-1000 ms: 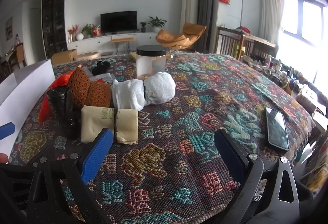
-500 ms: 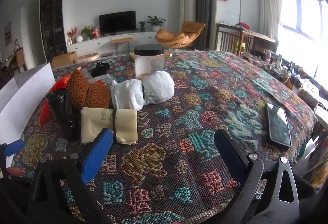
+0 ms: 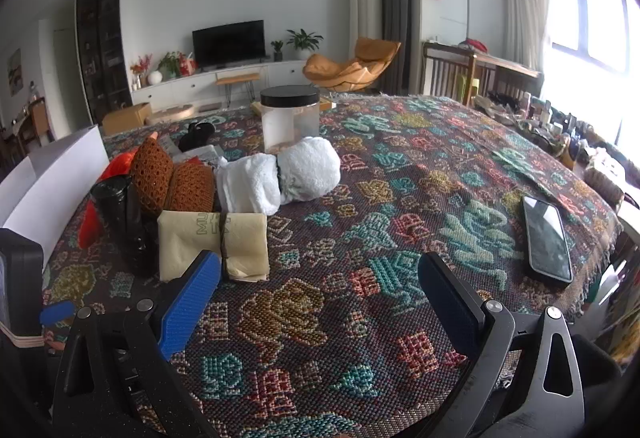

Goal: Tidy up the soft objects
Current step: 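Move the left tool toward the black bag roll in the pile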

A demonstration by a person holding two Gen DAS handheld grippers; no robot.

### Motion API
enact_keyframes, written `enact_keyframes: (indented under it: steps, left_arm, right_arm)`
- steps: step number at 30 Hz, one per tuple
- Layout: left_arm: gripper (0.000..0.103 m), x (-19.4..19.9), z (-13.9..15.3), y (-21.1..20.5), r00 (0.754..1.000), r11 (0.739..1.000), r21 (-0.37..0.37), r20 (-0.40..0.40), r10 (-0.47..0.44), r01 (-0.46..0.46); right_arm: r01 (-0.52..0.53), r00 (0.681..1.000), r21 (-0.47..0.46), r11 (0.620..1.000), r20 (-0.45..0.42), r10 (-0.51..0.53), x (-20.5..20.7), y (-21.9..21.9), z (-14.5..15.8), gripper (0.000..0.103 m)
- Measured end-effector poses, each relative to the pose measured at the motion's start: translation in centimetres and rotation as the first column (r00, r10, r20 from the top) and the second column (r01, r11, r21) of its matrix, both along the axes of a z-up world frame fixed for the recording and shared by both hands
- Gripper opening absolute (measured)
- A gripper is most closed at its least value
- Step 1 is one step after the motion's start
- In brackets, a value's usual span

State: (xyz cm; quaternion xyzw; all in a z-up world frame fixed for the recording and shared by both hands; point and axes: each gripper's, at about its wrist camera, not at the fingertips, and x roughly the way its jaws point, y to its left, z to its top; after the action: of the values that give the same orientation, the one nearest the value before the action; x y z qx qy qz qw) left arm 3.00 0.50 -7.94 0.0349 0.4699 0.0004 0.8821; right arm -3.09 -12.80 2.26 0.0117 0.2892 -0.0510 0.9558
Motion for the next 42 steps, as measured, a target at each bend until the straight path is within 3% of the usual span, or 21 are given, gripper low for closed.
enact_keyframes:
  steps: [4, 10, 21, 42]
  left_arm:
    - [0.103, 1.1, 0.1, 1.0, 0.999, 0.998, -0.059, -0.036, -0.004, 0.002]
    - [0.103, 4.1, 0.2, 1.8, 0.995, 0.995, -0.063, -0.058, -0.081, 0.077]
    - [0.103, 9.9, -0.3, 3.2, 0.987, 0.983, -0.081, 0.020, -0.161, 0.162]
    - [0.103, 9.8, -0.6, 3.6, 0.987, 0.984, -0.079, 0.030, -0.159, 0.161]
  right_arm:
    - [0.001, 1.000, 0.017, 1.000, -0.004, -0.001, 0.1, -0.3, 0.0, 0.100]
    - [0.007, 1.000, 0.055, 0.998, -0.012, -0.006, 0.2, -1.0, -0.1, 0.100]
    - [0.026, 0.999, 0.122, 0.992, -0.033, -0.022, 0.4, -2.2, -0.4, 0.100]
    - [0.012, 0.997, 0.102, 0.995, -0.076, -0.004, 1.0, -1.7, -1.1, 0.100]
